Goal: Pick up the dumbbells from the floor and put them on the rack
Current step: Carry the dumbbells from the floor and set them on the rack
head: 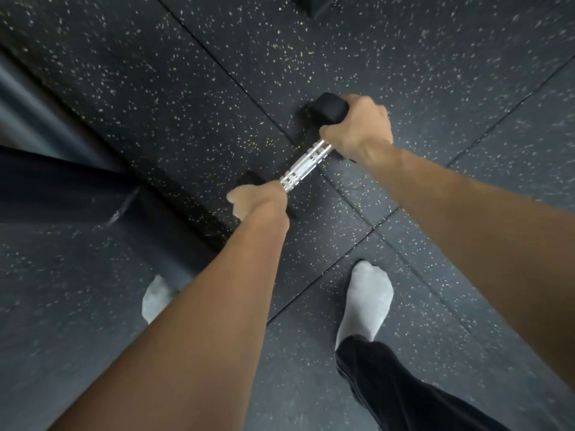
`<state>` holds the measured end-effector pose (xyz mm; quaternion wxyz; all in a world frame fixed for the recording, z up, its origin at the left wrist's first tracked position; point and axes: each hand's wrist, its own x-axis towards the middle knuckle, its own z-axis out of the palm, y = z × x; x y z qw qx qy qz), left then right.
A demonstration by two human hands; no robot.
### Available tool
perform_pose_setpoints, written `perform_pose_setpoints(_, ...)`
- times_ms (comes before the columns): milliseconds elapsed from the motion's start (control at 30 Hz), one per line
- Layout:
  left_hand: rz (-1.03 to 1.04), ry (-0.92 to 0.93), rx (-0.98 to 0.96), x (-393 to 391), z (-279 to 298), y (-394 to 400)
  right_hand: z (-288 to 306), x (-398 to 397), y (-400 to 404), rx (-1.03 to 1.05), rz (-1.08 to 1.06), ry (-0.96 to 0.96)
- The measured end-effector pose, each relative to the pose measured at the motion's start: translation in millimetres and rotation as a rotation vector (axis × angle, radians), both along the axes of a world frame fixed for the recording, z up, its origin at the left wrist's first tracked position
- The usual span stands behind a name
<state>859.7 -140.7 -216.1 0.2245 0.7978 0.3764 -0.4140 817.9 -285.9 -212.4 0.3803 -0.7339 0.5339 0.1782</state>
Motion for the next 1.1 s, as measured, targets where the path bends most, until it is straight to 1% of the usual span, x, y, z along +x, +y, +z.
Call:
perform_pose_setpoints(33, 0.011, 0.081, -0.044, 2.9, -4.7, 4.1, -1.8, -0.7, -0.9, 0.005, -0.008, 0.0)
perform_pose_setpoints(100, -0.039, 0.245, -0.161, 6.8, -2.1, 8.5, -1.7, -1.9, -1.8, -0.032, 0.011, 0.001)
perform_pose_setpoints(167, -0.059, 0.278, -0.151, 8.2, 1.4, 7.4, 4.0, -4.5, -4.9, -0.057, 0.046, 0.013)
perform_pose_setpoints(267, -0.094, 0.112, -0.004, 12.1, 14.9, 12.6, 14.5, -16.3, -6.3, -0.061, 0.053, 0.032)
perform_pose_setpoints(300, -0.126, 0.066, 0.015, 14.7, 21.7, 14.3, 19.2, -23.1, -4.8, -0.059, 0.039, 0.031)
perform_pose_setpoints(400, -0.253, -0.038, -0.033, 24.7, 54.8, 16.6, 42.5, -42.2, 2.8, -0.041, -0.041, 0.018)
perform_pose_setpoints(533, -0.415, -0.123, -0.064, 38.0, 118.2, 14.1, 94.7, -52.9, 11.8, -0.031, -0.159, -0.015)
perform_pose_setpoints(667, -0.491, -0.182, -0.115, 50.5, 187.4, 12.0, 164.0, -50.5, 16.9, -0.068, -0.252, -0.044)
perform_pose_setpoints(800, -0.542, -0.223, -0.149, 62.2, 273.3, 8.5, 253.0, -38.8, 14.4, -0.116, -0.321, -0.074)
perform_pose_setpoints(967, -0.62, -0.296, -0.202, 81.0, 405.5, 1.1, 390.9, -24.7, 12.7, -0.167, -0.393, -0.131)
perform_pose_setpoints(1100, -0.732, -0.388, -0.273, 97.8, 512.9, 0.2, 503.5, -17.3, 18.2, -0.271, -0.46, -0.201)
